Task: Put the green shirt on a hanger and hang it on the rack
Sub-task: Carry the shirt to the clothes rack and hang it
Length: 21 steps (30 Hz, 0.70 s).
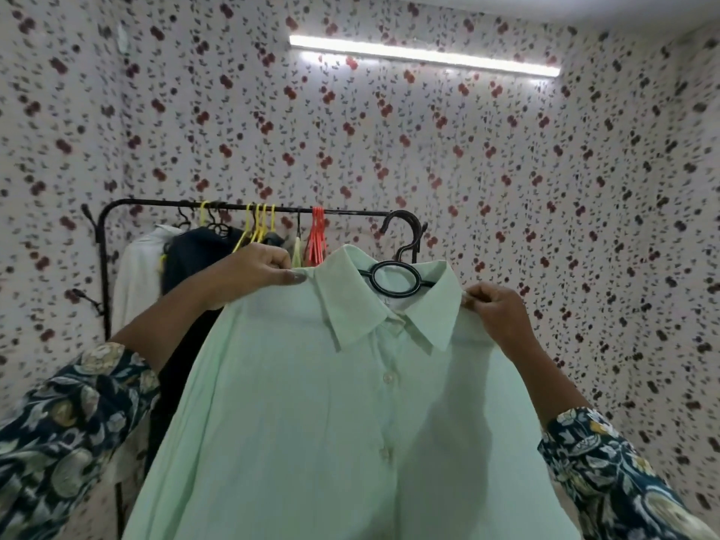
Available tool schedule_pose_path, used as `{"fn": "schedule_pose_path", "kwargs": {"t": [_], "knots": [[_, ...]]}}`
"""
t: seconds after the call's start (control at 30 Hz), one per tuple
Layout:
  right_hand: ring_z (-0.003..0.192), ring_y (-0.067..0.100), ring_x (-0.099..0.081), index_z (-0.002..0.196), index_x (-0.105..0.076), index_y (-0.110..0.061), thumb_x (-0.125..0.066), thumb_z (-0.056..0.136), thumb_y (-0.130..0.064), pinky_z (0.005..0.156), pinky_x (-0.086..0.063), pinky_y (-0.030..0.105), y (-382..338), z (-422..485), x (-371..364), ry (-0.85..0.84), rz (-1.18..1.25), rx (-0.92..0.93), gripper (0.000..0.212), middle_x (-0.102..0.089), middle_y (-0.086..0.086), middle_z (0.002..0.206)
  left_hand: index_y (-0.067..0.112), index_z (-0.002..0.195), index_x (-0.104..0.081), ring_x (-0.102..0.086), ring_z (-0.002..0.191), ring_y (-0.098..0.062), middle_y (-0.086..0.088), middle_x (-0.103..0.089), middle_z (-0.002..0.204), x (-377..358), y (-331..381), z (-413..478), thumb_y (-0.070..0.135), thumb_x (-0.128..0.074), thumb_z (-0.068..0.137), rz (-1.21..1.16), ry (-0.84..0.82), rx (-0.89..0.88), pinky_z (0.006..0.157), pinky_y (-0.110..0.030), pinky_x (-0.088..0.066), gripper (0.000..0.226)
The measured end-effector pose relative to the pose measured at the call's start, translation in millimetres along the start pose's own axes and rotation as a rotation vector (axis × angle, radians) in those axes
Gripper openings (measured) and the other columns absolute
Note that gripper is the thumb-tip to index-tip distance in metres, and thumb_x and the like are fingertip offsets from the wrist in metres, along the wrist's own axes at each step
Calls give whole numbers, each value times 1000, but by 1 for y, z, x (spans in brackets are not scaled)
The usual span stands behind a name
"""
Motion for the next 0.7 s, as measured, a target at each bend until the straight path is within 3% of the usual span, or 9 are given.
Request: {"fn": "schedule_pose_path", "kwargs": {"t": [0.1,0.27,0.4,0.47,0.53,0.6,0.7], "knots": [[67,17,-51,80,-67,-8,-64,84,-6,61,-40,23,31,37,-23,2,9,-16,6,-62,4,70,9,77,-63,-56,58,-6,1,-59,67,-16,-28,52,69,-79,39,-163,-126,28,58,-19,-46,73],[66,15,-52,86,-70,-3,-63,84,-5,61,-42,19,87,112,-68,-6,52,-10,7,-64,8,76,9,81,-61,-65,61,-12,-3,-67,73,-42,-76,136,47,-90,39,-418,-219,70,56,-22,-55,64],[69,14,-51,87,-72,-5,-64,84,-6,58,-42,8,133,173,-104,-22,100,-28,8,-64,5,75,2,106,-60,-70,78,-25,-15,-69,96,-60,-109,186,25,-91,45,-594,-312,115,68,-33,-60,71],[71,16,-52,89,-72,-3,-64,85,-6,63,-45,16,152,214,-127,-46,130,-31,9,-65,6,76,1,106,-64,-71,79,-27,-17,-71,98,-60,-125,221,23,-90,46,-612,-259,125,67,-33,-60,69],[74,19,-54,90,-72,-2,-63,85,-6,67,-44,25,167,251,-153,-58,142,-33,11,-66,9,81,4,94,-71,-72,73,-25,-17,-72,92,-56,-139,253,15,-85,54,-619,-162,150,63,-31,-60,44],[77,20,-56,93,-73,-5,-62,85,-7,65,-43,25,180,283,-183,-69,114,-24,13,-67,7,83,1,91,-70,-71,67,-25,-20,-69,89,-48,-152,277,4,-67,68,-628,-38,197,60,-29,-60,23],[87,24,-63,96,-72,-7,-61,85,-7,68,-45,25,198,327,-231,-74,33,-42,16,-69,6,89,-10,104,-60,-66,70,-29,-26,-63,98,-32,-169,315,-6,-54,82,-496,169,276,55,-28,-58,23]]}}
Point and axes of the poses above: each hand's wrist, its own z-axis towards the middle knuckle, its own x-axis out of the back of the hand, y = z × x, the point moved 10 cm from there along z, towards the middle knuckle
